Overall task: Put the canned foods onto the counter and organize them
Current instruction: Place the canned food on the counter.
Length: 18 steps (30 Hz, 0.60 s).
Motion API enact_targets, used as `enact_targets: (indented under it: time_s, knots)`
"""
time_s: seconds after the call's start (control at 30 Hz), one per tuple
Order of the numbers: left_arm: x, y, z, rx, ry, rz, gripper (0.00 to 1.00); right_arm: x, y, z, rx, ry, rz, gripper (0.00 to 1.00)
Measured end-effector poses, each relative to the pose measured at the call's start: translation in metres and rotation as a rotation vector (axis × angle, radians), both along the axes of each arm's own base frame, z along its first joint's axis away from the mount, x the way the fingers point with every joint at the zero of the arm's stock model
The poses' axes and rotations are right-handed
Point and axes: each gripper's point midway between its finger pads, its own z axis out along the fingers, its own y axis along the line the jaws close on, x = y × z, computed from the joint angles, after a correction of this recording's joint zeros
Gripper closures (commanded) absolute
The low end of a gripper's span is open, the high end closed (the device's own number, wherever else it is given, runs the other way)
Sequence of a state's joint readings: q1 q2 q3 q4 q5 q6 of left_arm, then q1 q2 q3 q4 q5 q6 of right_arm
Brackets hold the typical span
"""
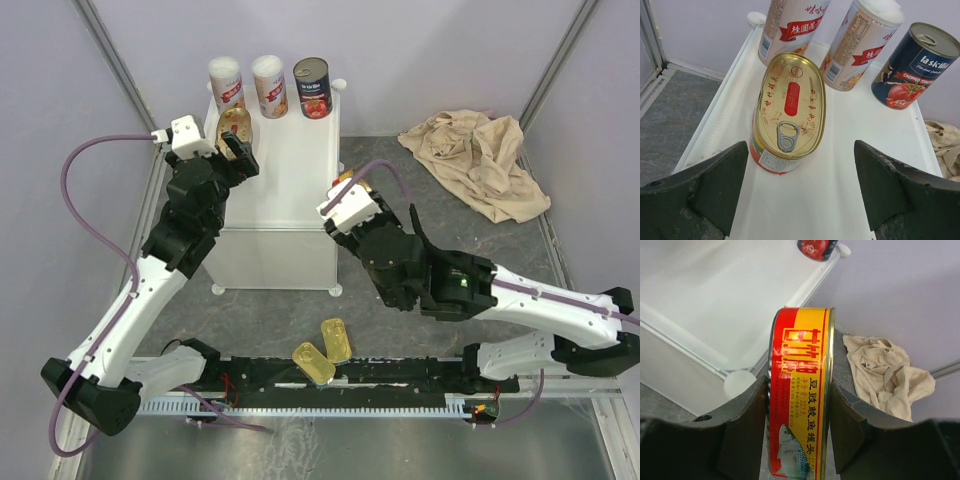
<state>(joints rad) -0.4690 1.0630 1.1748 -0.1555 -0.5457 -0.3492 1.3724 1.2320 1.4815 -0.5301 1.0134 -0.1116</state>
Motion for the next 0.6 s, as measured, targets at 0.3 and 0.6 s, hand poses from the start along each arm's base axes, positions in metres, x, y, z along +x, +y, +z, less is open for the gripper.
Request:
enact_targets:
  time_s: [0.3,0.6]
  knots:
    - [-0.008,0.004,-0.002,-0.004,-0.007,0.001,0.08,0.015,0.047,0.007,-0.141,-0.075,0.03,0.99]
    - [-0.014,0.01,-0.006,-0.006,-0.012,0.016,0.08,0.038,0.08,-0.011,-0.308,-0.114,0.03,0.99]
